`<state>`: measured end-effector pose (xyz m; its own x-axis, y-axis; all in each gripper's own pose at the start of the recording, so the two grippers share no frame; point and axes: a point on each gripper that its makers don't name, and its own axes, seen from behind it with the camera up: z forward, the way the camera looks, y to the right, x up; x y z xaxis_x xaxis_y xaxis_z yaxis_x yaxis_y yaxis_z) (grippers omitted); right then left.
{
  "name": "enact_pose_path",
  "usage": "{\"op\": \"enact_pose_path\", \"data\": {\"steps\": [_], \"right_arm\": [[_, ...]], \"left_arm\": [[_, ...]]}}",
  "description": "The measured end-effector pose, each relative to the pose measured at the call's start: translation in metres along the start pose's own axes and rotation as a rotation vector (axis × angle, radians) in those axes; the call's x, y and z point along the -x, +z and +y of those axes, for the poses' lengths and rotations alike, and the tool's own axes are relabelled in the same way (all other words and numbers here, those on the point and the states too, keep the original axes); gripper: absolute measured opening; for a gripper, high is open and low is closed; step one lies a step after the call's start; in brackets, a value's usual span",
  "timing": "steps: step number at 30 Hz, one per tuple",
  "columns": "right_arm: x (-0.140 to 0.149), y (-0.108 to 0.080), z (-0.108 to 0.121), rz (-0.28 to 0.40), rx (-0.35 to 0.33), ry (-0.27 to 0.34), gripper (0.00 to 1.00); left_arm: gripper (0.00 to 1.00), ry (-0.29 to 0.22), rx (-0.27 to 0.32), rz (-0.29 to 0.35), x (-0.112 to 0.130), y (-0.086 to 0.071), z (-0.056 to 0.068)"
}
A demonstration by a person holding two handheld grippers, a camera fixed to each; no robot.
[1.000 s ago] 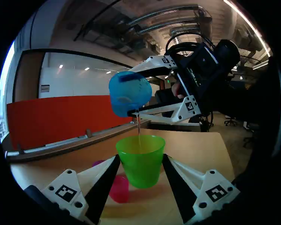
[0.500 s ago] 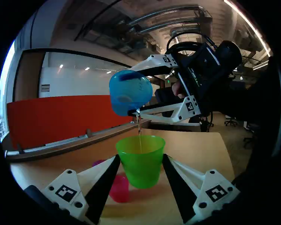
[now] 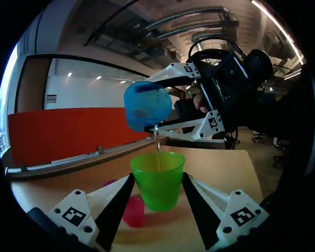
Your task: Pour water
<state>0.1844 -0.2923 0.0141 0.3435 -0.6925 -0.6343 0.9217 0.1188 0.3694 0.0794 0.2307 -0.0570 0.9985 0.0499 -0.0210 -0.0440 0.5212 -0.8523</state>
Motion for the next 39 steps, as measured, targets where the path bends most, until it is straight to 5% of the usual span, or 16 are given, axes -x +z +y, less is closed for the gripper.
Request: {"op": "enact_pose_path", "data": {"steps": [39], "right_arm": [[-0.0015, 0.0007, 0.0021, -0.001, 0.006, -0.073, 0.89]], "left_arm": [[0.82, -0.010, 0.006, 0.012, -0.0022, 0.0024, 0.0010]]}}
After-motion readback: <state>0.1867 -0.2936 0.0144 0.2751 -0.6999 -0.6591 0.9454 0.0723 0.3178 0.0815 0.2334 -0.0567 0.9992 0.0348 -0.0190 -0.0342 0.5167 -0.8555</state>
